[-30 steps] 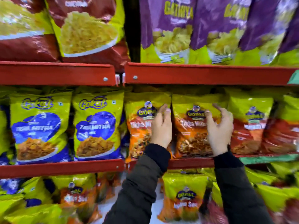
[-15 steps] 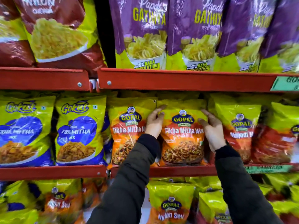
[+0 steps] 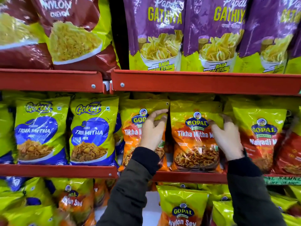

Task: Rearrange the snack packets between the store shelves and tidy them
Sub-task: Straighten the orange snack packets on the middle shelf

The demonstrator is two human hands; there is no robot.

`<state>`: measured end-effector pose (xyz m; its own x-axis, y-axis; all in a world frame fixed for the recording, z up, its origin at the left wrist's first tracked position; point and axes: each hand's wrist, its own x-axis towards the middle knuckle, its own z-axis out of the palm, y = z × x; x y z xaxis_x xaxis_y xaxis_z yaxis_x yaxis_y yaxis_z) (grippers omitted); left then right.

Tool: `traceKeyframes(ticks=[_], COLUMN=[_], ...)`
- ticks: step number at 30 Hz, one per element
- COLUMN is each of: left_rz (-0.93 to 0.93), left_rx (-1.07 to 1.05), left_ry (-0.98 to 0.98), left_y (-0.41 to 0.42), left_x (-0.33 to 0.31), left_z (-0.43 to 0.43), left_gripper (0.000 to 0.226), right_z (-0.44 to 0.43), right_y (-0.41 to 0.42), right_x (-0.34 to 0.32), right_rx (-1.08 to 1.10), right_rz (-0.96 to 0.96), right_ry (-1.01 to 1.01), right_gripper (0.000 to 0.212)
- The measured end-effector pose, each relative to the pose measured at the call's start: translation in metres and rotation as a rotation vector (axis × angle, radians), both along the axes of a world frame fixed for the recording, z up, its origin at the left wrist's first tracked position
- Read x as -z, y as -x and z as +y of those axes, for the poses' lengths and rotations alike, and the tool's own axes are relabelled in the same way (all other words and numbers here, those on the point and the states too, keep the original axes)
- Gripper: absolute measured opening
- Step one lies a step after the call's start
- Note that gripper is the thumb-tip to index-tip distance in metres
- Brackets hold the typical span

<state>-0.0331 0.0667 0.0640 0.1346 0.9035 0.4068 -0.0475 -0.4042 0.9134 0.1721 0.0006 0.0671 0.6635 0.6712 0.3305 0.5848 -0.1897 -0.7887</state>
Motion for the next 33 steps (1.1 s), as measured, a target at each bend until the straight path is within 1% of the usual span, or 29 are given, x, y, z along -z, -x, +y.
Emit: traceKeyframes(ticks=[1, 2, 3, 4, 5, 6, 8, 9, 10, 12, 13, 15, 16, 19, 21, 24, 27, 30, 33], left_rz=[-0.020, -0.038, -0.061, -0.064, -0.049, -0.026, 0.084, 0.184, 0.308, 0.476, 0.522, 0.588, 0.600, 0.685, 0.733, 0.674, 0.587, 0.489, 0.482], left_rx=[-0.052, -0.124, -0.212, -0.285, -0.358, -0.431, -0.533, -0.585, -0.623, -0.678, -0.683, -0.692, -0.702, -0.716, -0.715, -0.701, -0.664, -0.639, -0.656], left_ry=[-0.047, -0.101, -0.158, -0.194, -0.210, -0.216, -0.175, -0.165, -0.162, -0.154, -0.159, -0.148, -0.130, -0.094, -0.106, -0.119, -0.057, -0.054, -0.029], left_y=[0.012, 0.020, 0.031, 0.036, 0.041, 0.048, 0.056, 0.102, 0.115, 0.118, 0.114, 0.102, 0.098, 0.095, 0.091, 0.096, 0.103, 0.109, 0.113], left_x=[-0.001, -0.002, -0.003, -0.005, -0.006, -0.007, -0.008, -0.019, -0.019, -0.022, -0.022, -0.022, -0.025, -0.025, -0.023, -0.024, -0.028, -0.032, -0.036], left_z=[0.000, -0.002, -0.003, -0.005, -0.003, -0.001, 0.000, 0.017, 0.023, 0.025, 0.022, 0.018, 0.018, 0.026, 0.029, 0.037, 0.043, 0.045, 0.046], left_gripper=[0.025, 0.024, 0.022, 0.021, 0.020, 0.020, 0.021, 0.022, 0.022, 0.023, 0.025, 0.029, 0.030, 0.024, 0.022, 0.021, 0.023, 0.017, 0.014], right_z=[-0.001, -0.003, -0.001, 0.002, 0.005, 0.015, 0.023, 0.050, 0.055, 0.058, 0.061, 0.064, 0.068, 0.082, 0.086, 0.091, 0.091, 0.084, 0.082], right_y=[0.016, 0.030, 0.046, 0.053, 0.062, 0.068, 0.076, 0.119, 0.132, 0.136, 0.134, 0.120, 0.115, 0.104, 0.097, 0.089, 0.084, 0.081, 0.080], right_x=[-0.003, -0.006, -0.010, -0.011, -0.012, -0.011, -0.009, -0.014, -0.013, -0.012, -0.010, -0.016, -0.021, -0.036, -0.043, -0.046, -0.048, -0.050, -0.049], right_rx=[0.068, 0.090, 0.046, -0.035, -0.113, -0.151, -0.204, -0.261, -0.263, -0.194, -0.164, -0.131, -0.109, -0.076, -0.090, -0.125, -0.218, -0.244, -0.230], right_rz=[-0.099, -0.171, -0.197, -0.164, -0.109, -0.097, -0.040, 0.041, 0.072, -0.014, -0.066, -0.071, -0.054, -0.127, -0.145, -0.123, -0.051, -0.015, -0.001], right_ry=[-0.009, -0.069, -0.155, -0.239, -0.277, -0.244, -0.150, -0.161, -0.148, -0.172, -0.174, -0.147, -0.099, 0.020, 0.049, 0.119, 0.041, -0.033, -0.098], right_gripper=[0.055, 0.054, 0.049, 0.042, 0.033, 0.027, 0.026, 0.029, 0.031, 0.032, 0.032, 0.033, 0.035, 0.041, 0.036, 0.047, 0.042, 0.043, 0.043])
